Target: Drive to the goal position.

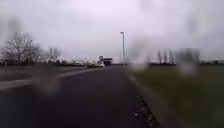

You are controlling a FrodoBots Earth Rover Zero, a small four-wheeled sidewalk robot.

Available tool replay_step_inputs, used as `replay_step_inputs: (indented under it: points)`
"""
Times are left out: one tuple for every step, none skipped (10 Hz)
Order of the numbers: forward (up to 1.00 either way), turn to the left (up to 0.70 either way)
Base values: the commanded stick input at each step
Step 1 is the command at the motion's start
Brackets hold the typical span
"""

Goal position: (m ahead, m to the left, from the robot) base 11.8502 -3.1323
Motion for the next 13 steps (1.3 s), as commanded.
replay_step_inputs:
  points:
    - [1.0, 0.0]
    - [1.0, 0.0]
    - [1.0, 0.0]
    - [1.0, 0.4]
    - [1.0, 0.4]
    - [1.0, 0.4]
    - [1.0, 0.21]
    - [1.0, 0.02]
    - [1.0, 0.0]
    - [1.0, 0.0]
    - [1.0, 0.0]
    - [1.0, 0.0]
    - [1.0, 0.0]
